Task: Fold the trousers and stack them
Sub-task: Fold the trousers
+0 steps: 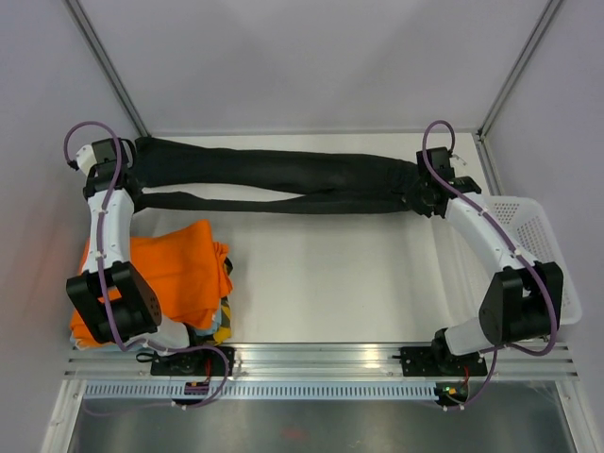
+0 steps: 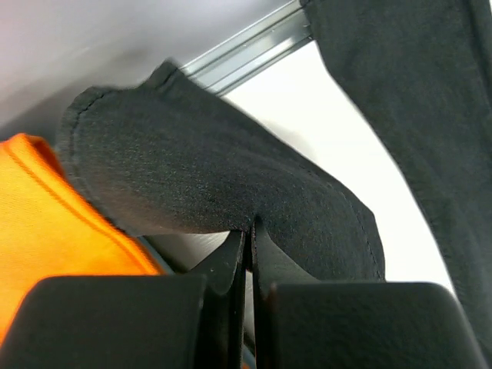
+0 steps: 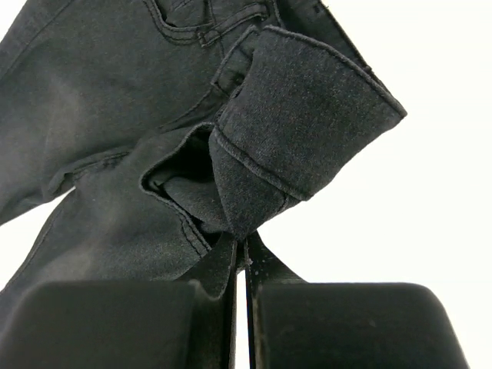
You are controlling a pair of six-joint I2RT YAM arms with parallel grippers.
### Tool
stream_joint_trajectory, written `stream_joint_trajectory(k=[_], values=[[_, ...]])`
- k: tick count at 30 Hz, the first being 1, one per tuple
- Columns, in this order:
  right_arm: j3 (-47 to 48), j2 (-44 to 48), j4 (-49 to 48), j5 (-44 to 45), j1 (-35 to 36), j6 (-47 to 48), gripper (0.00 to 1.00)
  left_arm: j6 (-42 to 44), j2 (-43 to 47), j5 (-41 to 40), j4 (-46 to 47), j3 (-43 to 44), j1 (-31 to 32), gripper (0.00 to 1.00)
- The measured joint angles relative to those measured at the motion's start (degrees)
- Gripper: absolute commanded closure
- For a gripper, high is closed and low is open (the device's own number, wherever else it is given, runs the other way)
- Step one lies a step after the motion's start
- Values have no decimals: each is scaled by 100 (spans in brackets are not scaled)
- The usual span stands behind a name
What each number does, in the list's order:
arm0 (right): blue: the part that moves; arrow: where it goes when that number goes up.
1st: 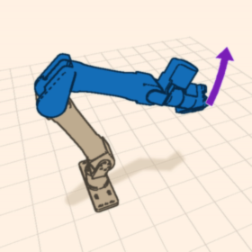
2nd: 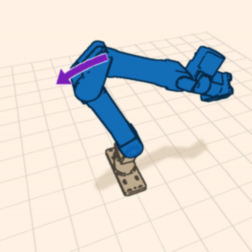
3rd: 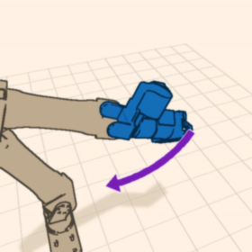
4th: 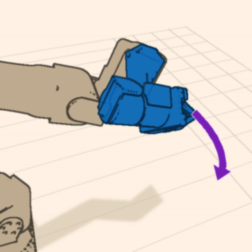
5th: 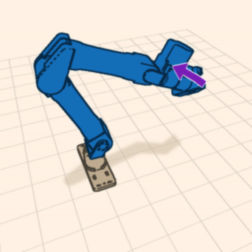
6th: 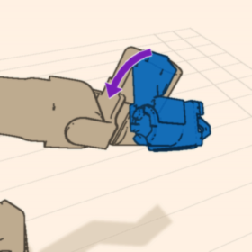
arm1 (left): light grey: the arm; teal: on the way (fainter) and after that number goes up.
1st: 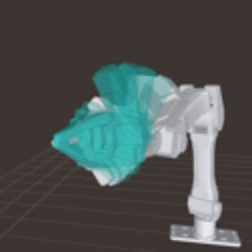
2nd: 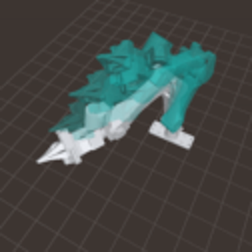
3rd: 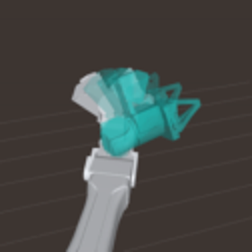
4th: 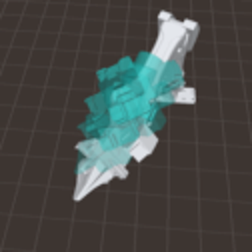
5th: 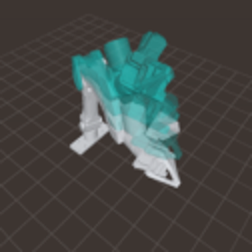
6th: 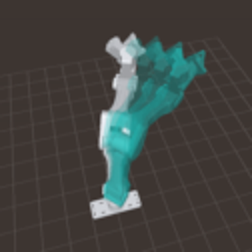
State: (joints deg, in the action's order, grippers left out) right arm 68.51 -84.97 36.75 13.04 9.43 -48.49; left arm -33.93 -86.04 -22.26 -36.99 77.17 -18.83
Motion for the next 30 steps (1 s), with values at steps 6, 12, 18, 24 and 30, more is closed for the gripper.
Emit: stream_joint_trajectory(k=[6,12,18,24,30], values=[[4,223,555,94,37,59,100,341,341,-164,-50,-87,44,98],[4,603,1084,146,55,48,100,664,835,-260,-44,-175,59,98],[70,951,1480,234,72,-24,100,876,1145,-424,-17,-260,103,98],[337,527,1276,236,68,48,100,1010,887,-365,378,-208,153,98],[542,-315,719,232,-4,251,100,1172,-391,-474,960,317,483,98]])
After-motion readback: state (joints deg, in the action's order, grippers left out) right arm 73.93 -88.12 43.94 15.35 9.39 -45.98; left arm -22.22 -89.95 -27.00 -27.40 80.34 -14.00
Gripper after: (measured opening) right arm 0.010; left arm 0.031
